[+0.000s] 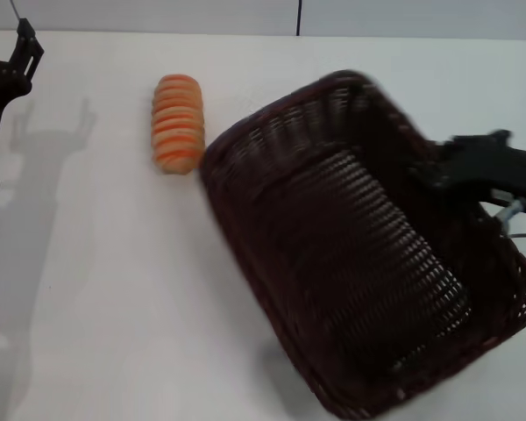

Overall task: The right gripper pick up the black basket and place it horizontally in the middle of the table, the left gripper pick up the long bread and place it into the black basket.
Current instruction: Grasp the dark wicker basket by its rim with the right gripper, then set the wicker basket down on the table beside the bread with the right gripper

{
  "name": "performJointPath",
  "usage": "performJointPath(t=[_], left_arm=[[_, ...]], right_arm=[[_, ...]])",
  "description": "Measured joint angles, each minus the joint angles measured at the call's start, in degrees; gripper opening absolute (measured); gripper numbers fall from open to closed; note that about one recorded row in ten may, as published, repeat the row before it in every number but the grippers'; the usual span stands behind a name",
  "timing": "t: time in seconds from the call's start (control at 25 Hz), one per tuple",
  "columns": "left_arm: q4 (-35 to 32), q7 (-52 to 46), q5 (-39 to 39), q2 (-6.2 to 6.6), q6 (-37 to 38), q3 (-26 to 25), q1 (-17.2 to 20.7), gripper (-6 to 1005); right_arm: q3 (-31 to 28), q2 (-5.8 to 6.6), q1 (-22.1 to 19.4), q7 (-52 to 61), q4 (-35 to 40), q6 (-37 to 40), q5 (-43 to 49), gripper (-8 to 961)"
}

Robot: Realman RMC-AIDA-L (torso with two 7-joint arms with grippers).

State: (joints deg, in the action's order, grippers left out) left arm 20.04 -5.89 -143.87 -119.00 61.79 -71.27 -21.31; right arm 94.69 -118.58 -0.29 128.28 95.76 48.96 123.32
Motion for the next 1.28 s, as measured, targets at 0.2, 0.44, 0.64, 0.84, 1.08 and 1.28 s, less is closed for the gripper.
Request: performJointPath(t=[0.2, 0.44, 0.64, 0.84, 1.08, 1.28], left_arm=[[0.0, 0.0, 0.0, -0.06, 0.0, 0.2, -0.4, 849], [0.0, -1.8, 0.0, -0.08, 0.0, 0.3, -0.4, 849], [0.0, -3.5, 0.0, -0.03, 0.0, 0.3, -0.5, 848], [0.0, -3.6, 0.0, 0.0, 0.0, 0.3, -0.7, 848], [0.0, -3.7, 0.0, -0.05, 0.0, 0.3, -0.7, 848], [0.0, -3.7, 0.0, -0.08, -0.3, 0.3, -1.1, 848]], right_arm=[[-5.7, -0.12, 5.8, -9.2, -3.9, 11.2, -10.3, 241], [-11.8, 0.05, 12.6, -12.8, -6.3, 24.0, -12.5, 204], [-16.6, 0.35, 18.4, -13.9, -9.3, 30.8, -9.3, 183], [-17.2, -0.04, 21.7, -17.5, -10.9, 32.2, -6.8, 186], [-16.7, -0.24, 25.9, -19.7, -14.0, 32.1, -6.6, 183], [-17.3, -0.14, 30.3, -22.6, -19.6, 30.3, -6.2, 179]])
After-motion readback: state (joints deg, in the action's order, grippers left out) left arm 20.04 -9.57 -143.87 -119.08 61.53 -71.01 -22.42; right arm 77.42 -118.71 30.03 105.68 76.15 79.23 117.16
